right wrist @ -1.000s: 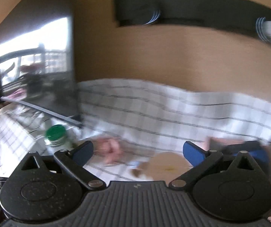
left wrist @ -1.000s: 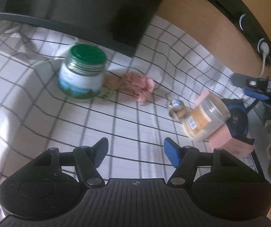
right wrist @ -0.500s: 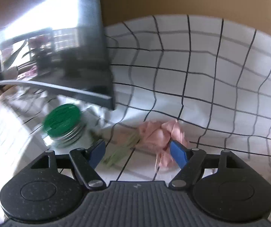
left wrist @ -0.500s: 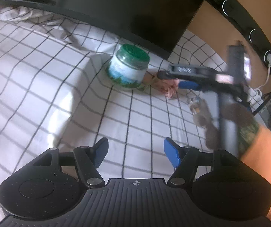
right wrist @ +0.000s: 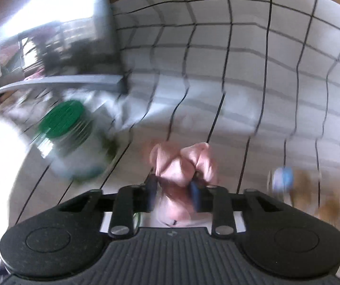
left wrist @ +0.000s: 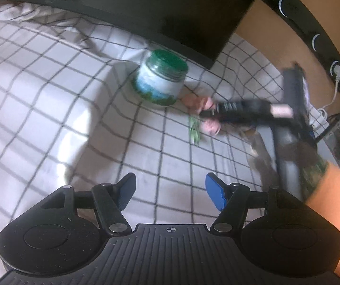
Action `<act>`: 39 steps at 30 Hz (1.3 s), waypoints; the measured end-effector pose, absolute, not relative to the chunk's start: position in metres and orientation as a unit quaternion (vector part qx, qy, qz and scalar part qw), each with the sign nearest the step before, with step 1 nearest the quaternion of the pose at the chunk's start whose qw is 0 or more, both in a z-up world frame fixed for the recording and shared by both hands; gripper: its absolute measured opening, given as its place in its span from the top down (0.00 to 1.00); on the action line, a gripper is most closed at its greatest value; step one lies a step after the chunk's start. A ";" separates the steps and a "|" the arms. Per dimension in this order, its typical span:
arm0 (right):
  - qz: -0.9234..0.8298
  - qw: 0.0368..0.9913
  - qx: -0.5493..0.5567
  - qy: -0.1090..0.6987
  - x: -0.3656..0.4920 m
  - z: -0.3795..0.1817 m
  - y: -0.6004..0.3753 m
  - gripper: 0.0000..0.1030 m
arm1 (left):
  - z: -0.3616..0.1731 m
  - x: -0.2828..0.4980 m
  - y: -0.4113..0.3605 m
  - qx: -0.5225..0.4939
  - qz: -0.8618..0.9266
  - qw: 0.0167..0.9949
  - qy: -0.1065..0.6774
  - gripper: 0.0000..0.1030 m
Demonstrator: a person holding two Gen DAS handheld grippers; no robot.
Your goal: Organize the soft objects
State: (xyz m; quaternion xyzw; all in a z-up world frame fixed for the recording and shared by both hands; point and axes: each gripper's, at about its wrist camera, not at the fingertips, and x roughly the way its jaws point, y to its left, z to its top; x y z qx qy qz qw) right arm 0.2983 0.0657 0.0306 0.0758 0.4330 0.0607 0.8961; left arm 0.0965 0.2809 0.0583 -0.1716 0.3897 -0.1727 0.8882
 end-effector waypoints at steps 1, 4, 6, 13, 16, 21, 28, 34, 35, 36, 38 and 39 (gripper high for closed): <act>0.072 0.893 0.076 0.437 0.285 0.031 0.066 0.77 | 0.058 0.100 0.277 -0.171 -0.178 0.887 0.390 0.32; 0.104 0.887 0.068 0.446 0.241 0.034 0.065 0.78 | 0.057 0.111 0.265 -0.164 -0.193 0.883 0.395 0.32; 0.115 0.884 0.067 0.448 0.216 0.037 0.061 0.78 | 0.055 0.117 0.255 -0.151 -0.208 0.880 0.400 0.32; 0.064 0.896 0.067 0.435 0.167 0.055 0.027 0.44 | 0.053 0.132 0.214 -0.068 -0.235 0.883 0.401 0.32; 0.036 0.898 0.066 0.434 0.152 0.060 0.012 0.41 | 0.052 0.150 0.204 -0.066 -0.223 0.887 0.398 0.32; 0.008 0.893 0.062 0.445 0.131 0.055 -0.003 0.39 | 0.046 0.185 0.184 -0.052 -0.183 0.889 0.416 0.51; -0.003 0.894 0.037 0.447 0.109 0.051 -0.009 0.36 | 0.043 0.208 0.155 -0.003 -0.165 0.889 0.427 0.52; -0.011 0.905 0.031 0.425 0.096 0.060 -0.019 0.28 | 0.043 0.212 0.142 0.037 -0.156 0.888 0.432 0.52; -0.011 0.906 0.030 0.422 0.095 0.060 -0.020 0.28 | 0.042 0.211 0.141 0.045 -0.155 0.889 0.429 0.52; -0.010 0.906 0.031 0.421 0.094 0.061 -0.022 0.28 | 0.042 0.211 0.139 0.050 -0.153 0.890 0.427 0.52; -0.010 0.907 0.031 0.420 0.091 0.062 -0.024 0.28 | 0.040 0.208 0.137 0.050 -0.145 0.894 0.421 0.52; -0.010 0.908 0.030 0.419 0.090 0.063 -0.024 0.28 | 0.039 0.207 0.136 0.049 -0.140 0.896 0.418 0.52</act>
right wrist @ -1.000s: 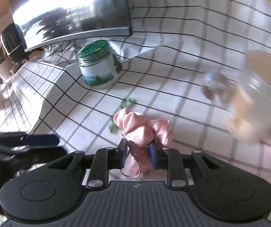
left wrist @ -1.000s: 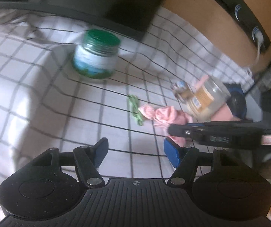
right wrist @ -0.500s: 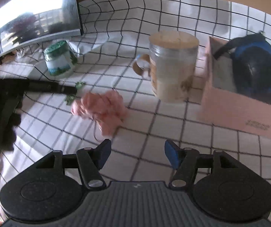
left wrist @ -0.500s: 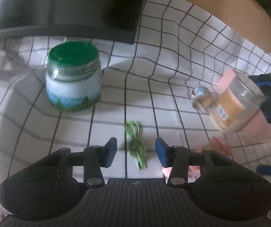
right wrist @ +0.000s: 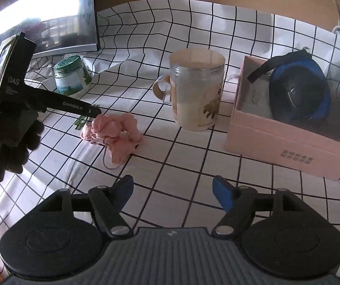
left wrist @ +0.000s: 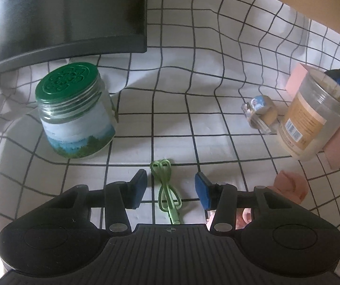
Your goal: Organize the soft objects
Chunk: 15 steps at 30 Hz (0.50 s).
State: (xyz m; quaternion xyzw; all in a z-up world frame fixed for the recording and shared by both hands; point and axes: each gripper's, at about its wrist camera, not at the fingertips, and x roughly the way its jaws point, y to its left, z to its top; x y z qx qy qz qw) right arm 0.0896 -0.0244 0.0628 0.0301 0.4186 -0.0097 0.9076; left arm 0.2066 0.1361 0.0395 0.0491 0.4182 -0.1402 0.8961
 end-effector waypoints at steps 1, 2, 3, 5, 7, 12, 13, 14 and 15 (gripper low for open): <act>-0.009 0.909 0.028 0.417 0.087 0.064 -0.024 0.28 | 0.039 0.206 0.135 0.050 -0.137 0.897 0.417 0.52; -0.009 0.910 0.024 0.415 0.085 0.065 -0.024 0.28 | 0.039 0.206 0.133 0.053 -0.134 0.897 0.417 0.52; -0.008 0.911 0.019 0.412 0.082 0.066 -0.024 0.28 | 0.040 0.206 0.132 0.057 -0.129 0.898 0.416 0.54; -0.006 0.913 0.009 0.408 0.077 0.068 -0.023 0.28 | 0.040 0.205 0.132 0.062 -0.118 0.901 0.412 0.72; -0.007 0.915 0.002 0.404 0.072 0.069 -0.024 0.26 | 0.040 0.204 0.134 0.054 -0.118 0.902 0.411 0.85; -0.005 0.916 0.003 0.400 0.069 0.071 -0.027 0.25 | 0.041 0.192 0.141 0.042 -0.128 0.902 0.411 0.87; -0.002 0.917 0.001 0.399 0.069 0.071 -0.026 0.25 | 0.042 0.187 0.143 0.038 -0.130 0.901 0.412 0.87; 0.002 0.918 -0.002 0.397 0.070 0.072 -0.025 0.25 | 0.043 0.181 0.145 0.032 -0.133 0.901 0.412 0.87; 0.007 0.919 -0.005 0.395 0.071 0.072 -0.023 0.25 | 0.044 0.175 0.147 0.026 -0.136 0.901 0.412 0.87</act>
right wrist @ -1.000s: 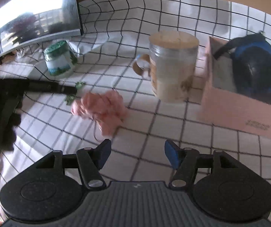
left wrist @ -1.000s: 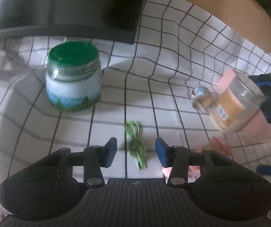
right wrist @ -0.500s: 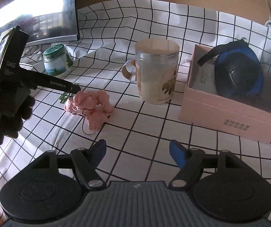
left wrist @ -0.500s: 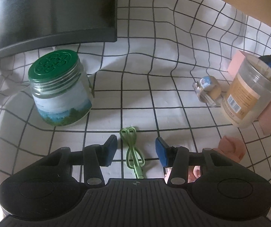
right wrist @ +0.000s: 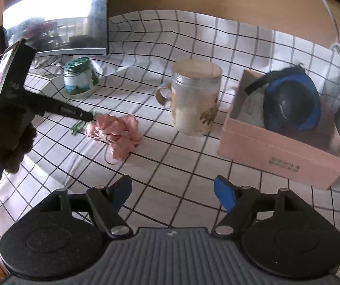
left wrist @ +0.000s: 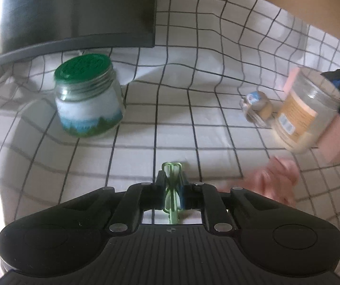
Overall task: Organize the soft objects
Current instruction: 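Hold the green clip in the left gripper while the right gripper approaches the pink scrunchie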
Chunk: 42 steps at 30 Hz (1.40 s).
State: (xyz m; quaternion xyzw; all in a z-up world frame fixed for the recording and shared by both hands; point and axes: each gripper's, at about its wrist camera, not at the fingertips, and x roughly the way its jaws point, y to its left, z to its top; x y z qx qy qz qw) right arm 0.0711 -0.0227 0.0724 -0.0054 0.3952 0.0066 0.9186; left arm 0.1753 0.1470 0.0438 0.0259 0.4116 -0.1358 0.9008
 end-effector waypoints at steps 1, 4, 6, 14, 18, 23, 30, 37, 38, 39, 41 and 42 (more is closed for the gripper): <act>0.012 0.919 -0.010 0.393 0.073 0.073 -0.020 0.24 | 0.046 0.168 0.150 0.019 -0.139 0.901 0.410 0.87; 0.030 0.921 -0.017 0.388 0.080 0.074 -0.013 0.20 | 0.056 0.145 0.158 -0.004 -0.145 0.904 0.403 0.93; 0.047 0.921 -0.024 0.387 0.089 0.075 -0.006 0.20 | 0.064 0.127 0.164 -0.021 -0.150 0.906 0.394 0.93; 0.116 0.916 -0.065 0.378 0.126 0.073 0.035 0.19 | 0.077 0.081 0.182 -0.042 -0.148 0.913 0.378 0.93; 0.129 0.908 -0.070 0.393 0.141 0.067 0.052 0.19 | 0.072 0.094 0.184 -0.057 -0.133 0.898 0.415 0.91; 0.131 0.904 -0.066 0.402 0.127 0.065 0.050 0.19 | 0.063 0.119 0.164 -0.008 -0.126 0.907 0.403 0.87; 0.086 0.902 -0.026 0.422 0.112 0.058 0.013 0.19 | 0.047 0.142 0.137 0.076 -0.130 0.882 0.446 0.82; 0.062 0.898 0.023 0.435 0.105 0.049 -0.014 0.19 | 0.045 0.154 0.127 0.113 -0.126 0.881 0.443 0.82; 0.062 0.898 0.025 0.436 0.104 0.049 -0.015 0.19 | 0.045 0.157 0.128 0.109 -0.126 0.882 0.442 0.82; 0.062 0.898 0.024 0.435 0.103 0.048 -0.016 0.19 | 0.045 0.159 0.129 0.103 -0.126 0.882 0.442 0.82; 0.063 0.899 0.021 0.434 0.100 0.047 -0.016 0.19 | 0.048 0.166 0.132 0.089 -0.126 0.879 0.451 0.81; 0.063 0.899 0.020 0.434 0.099 0.047 -0.016 0.19 | 0.048 0.168 0.133 0.087 -0.122 0.877 0.456 0.81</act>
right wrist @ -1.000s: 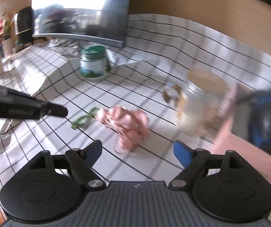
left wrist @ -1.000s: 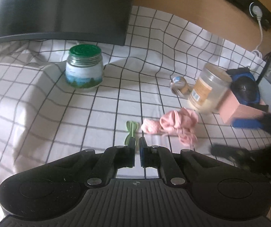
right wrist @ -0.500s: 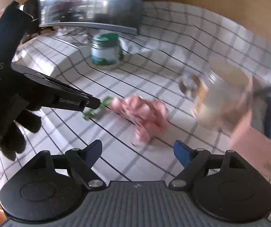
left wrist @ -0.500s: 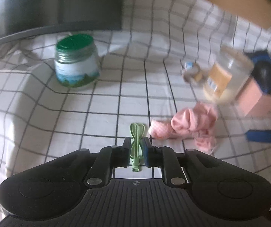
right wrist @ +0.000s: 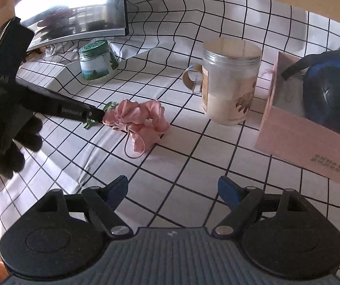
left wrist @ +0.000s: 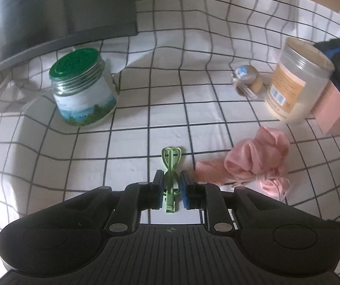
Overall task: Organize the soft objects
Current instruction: 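Hold the green clip in the left gripper while the right gripper approaches the pink scrunchie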
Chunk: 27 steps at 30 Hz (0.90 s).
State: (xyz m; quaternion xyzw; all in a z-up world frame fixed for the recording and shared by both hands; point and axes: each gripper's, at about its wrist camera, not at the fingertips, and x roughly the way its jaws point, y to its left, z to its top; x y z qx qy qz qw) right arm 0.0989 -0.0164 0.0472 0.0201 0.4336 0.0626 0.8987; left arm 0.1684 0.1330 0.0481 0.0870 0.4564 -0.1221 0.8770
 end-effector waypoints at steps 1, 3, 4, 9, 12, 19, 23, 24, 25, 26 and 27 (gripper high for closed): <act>0.062 0.898 0.020 0.434 0.099 0.047 -0.017 0.19 | 0.049 0.170 0.133 0.090 -0.115 0.875 0.462 0.81; 0.061 0.897 0.022 0.437 0.097 0.045 -0.019 0.19 | 0.051 0.169 0.133 0.102 -0.109 0.873 0.465 0.81; 0.061 0.897 0.023 0.438 0.097 0.045 -0.020 0.19 | 0.051 0.167 0.133 0.104 -0.114 0.872 0.465 0.83; 0.059 0.895 0.026 0.441 0.095 0.042 -0.021 0.19 | 0.053 0.151 0.136 0.064 -0.173 0.860 0.475 0.74; 0.059 0.899 0.019 0.434 0.094 0.044 -0.019 0.19 | 0.055 0.139 0.143 0.030 -0.191 0.865 0.463 0.73; 0.057 0.898 -0.003 0.437 0.088 0.037 -0.016 0.19 | 0.064 0.119 0.152 0.034 -0.174 0.883 0.434 0.74; 0.056 0.893 -0.004 0.447 0.085 0.031 -0.015 0.19 | 0.059 0.124 0.146 0.039 -0.168 0.879 0.445 0.74; 0.056 0.893 -0.006 0.446 0.084 0.030 -0.015 0.18 | 0.059 0.127 0.144 0.029 -0.166 0.879 0.446 0.74; 0.056 0.894 -0.007 0.445 0.084 0.030 -0.014 0.18 | 0.058 0.131 0.142 0.020 -0.160 0.880 0.447 0.74; 0.056 0.894 -0.008 0.445 0.083 0.030 -0.014 0.18 | 0.058 0.136 0.140 0.015 -0.149 0.882 0.447 0.74; 0.056 0.894 -0.008 0.444 0.083 0.029 -0.014 0.18 | 0.056 0.142 0.138 0.015 -0.138 0.882 0.450 0.74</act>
